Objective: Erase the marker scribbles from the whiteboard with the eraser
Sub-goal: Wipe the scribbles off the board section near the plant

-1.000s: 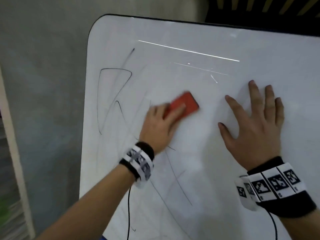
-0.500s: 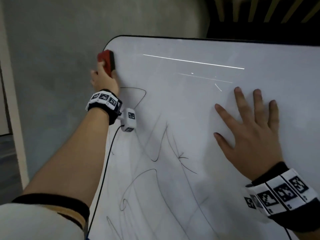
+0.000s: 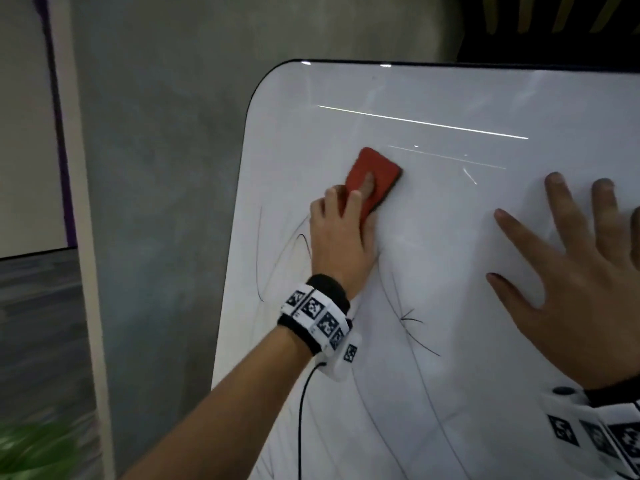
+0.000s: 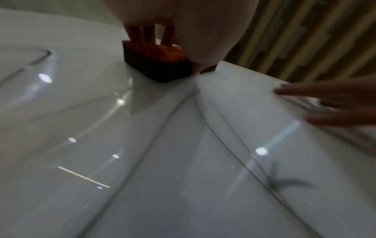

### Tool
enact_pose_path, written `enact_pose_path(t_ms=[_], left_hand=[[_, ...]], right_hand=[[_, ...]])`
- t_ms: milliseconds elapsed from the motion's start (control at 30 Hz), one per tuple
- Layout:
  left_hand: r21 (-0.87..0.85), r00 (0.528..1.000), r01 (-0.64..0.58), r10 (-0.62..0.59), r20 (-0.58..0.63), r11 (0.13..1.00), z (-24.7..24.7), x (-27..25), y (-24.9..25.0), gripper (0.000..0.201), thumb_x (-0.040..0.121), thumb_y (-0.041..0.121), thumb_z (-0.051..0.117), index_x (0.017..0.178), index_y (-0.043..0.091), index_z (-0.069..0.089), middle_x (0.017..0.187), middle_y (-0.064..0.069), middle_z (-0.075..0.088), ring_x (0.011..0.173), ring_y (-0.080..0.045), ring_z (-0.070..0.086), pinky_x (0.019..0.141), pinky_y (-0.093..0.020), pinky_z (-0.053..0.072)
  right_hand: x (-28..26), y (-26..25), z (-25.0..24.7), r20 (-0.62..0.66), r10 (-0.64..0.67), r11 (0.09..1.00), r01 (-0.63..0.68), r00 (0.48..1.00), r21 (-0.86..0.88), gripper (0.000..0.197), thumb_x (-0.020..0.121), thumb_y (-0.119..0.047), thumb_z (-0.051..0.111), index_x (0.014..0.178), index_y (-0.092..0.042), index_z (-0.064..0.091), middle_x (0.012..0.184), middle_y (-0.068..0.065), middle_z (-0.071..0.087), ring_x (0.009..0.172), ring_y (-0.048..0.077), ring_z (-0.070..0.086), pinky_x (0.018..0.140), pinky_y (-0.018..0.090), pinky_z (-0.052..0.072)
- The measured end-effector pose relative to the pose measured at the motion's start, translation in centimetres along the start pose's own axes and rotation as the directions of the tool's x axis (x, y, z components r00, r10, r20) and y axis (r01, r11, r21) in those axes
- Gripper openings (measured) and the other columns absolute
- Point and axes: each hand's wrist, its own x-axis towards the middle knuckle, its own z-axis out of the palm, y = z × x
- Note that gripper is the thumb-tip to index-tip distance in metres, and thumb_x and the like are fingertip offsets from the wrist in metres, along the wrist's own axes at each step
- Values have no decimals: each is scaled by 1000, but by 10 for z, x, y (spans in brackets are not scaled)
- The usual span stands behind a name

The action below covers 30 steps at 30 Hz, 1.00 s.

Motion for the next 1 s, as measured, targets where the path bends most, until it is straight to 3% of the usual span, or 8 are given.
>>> enact_pose_path(t_ms=[167,333,433,567,700,767,867,1000], left_hand=[[16,983,-173,172,60,985,-3,10,-25,45,101,25,57,145,17,56,129,-22,57,106,-40,54,95,-48,50],[79,909,417,-414,-50,906,-15,81,-108,53,105,29,54,151,5,46,141,-30,48,124,-46,50,107,-49,39],[60,857,516,-514,-51,855,-14,67,-98,55,108,30,51,157,10,36,150,-26,40,132,-43,43,112,-48,35],[32,986,168,-168,0,985,-9,-28,-38,50,104,19,60,151,12,48,127,-24,53,105,-38,50,93,-46,44],[76,990,-87,78,116,993,-15,-49,-46,49,101,16,66,148,15,52,124,-21,57,102,-38,53,92,-46,48],[109,988,128,-136,69,986,-26,-14,-83,51,101,17,63,150,12,49,125,-24,56,103,-41,55,90,-47,48],[98,866,497,-501,12,862,-40,23,-137,57,103,19,59,155,9,41,137,-27,51,121,-45,54,102,-47,41],[91,770,637,-638,-23,765,-40,16,-149,59,104,21,56,159,13,37,143,-25,48,127,-44,53,106,-47,40]], right_hand=[[-2,0,6,-14,19,997,-17,1000,73,67,92,-48,54,152,-18,49,170,14,14,154,48,10,115,73,25],[-5,-6,0,16,56,997,-55,998,-46,66,94,-48,51,154,-22,45,170,15,13,154,48,12,122,66,10],[-5,-8,-3,62,67,996,-62,996,-69,65,96,-49,49,156,-24,41,170,15,10,155,47,8,123,65,5],[-4,-13,-2,77,76,995,-71,994,-67,65,96,-48,48,156,-26,39,171,15,7,155,47,6,123,64,2],[-4,-12,0,45,69,997,-67,997,-35,66,96,-50,49,157,-25,38,171,14,7,155,46,7,123,64,4],[-4,-12,-1,46,75,997,-74,996,-25,67,96,-50,49,157,-24,38,171,13,6,155,46,6,123,64,3],[-6,-24,-1,67,123,992,-121,990,-32,67,96,-48,48,158,-23,36,171,14,1,155,48,3,123,64,0],[-16,-53,8,140,82,996,-78,987,-32,68,99,-43,57,159,-22,33,170,17,0,154,49,0,123,65,-2]])
